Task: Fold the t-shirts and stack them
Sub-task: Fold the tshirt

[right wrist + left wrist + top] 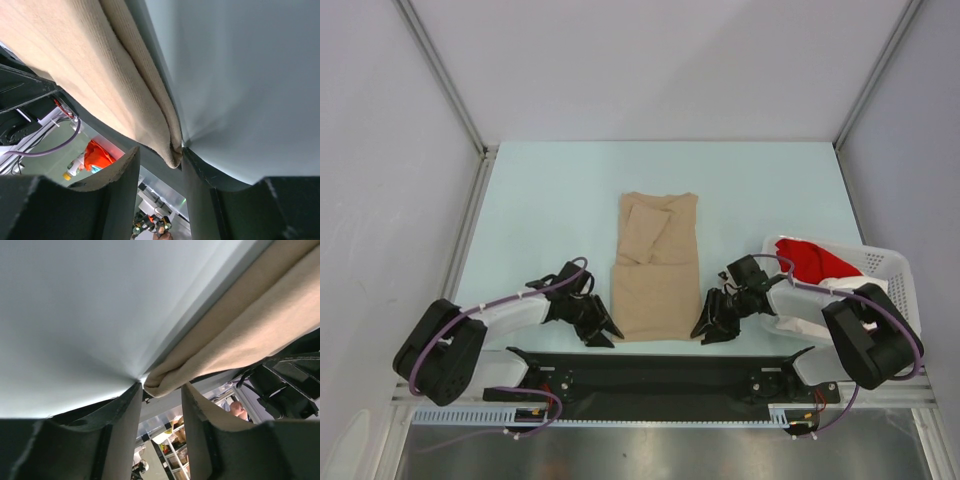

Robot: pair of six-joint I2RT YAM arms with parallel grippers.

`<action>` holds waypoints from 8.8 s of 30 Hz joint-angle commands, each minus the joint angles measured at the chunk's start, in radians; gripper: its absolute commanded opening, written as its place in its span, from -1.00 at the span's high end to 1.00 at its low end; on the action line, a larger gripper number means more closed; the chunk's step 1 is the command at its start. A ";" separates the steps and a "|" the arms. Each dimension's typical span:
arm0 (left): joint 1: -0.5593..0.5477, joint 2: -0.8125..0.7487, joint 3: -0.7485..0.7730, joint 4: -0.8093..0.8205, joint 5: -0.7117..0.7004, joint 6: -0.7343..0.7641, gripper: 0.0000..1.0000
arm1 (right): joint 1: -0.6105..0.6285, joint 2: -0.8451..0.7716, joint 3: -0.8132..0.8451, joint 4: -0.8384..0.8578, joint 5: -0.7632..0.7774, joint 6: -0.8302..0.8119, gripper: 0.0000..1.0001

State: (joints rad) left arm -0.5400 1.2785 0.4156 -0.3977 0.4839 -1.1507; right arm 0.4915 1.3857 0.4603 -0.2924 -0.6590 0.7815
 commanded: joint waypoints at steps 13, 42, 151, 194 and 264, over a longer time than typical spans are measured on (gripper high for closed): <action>0.020 0.071 -0.012 -0.003 -0.202 0.062 0.38 | -0.051 0.052 -0.017 -0.002 0.108 -0.084 0.08; 0.165 0.267 0.751 -0.306 -0.292 0.321 0.99 | -0.211 0.221 0.580 -0.195 0.049 -0.266 1.00; 0.310 0.932 1.393 -0.043 -0.067 0.815 -0.60 | -0.281 0.731 1.045 -0.120 -0.013 -0.255 -0.58; 0.264 0.444 0.647 0.390 0.177 0.491 0.82 | -0.145 0.567 0.844 0.217 -0.033 -0.125 0.63; 0.400 0.529 0.788 0.142 -0.039 0.695 -0.05 | -0.337 0.866 1.261 -0.154 0.069 -0.280 0.49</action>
State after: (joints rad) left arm -0.1440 1.9240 1.1488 -0.1158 0.5655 -0.5465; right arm 0.1543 2.3135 1.6016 -0.1104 -0.7002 0.7319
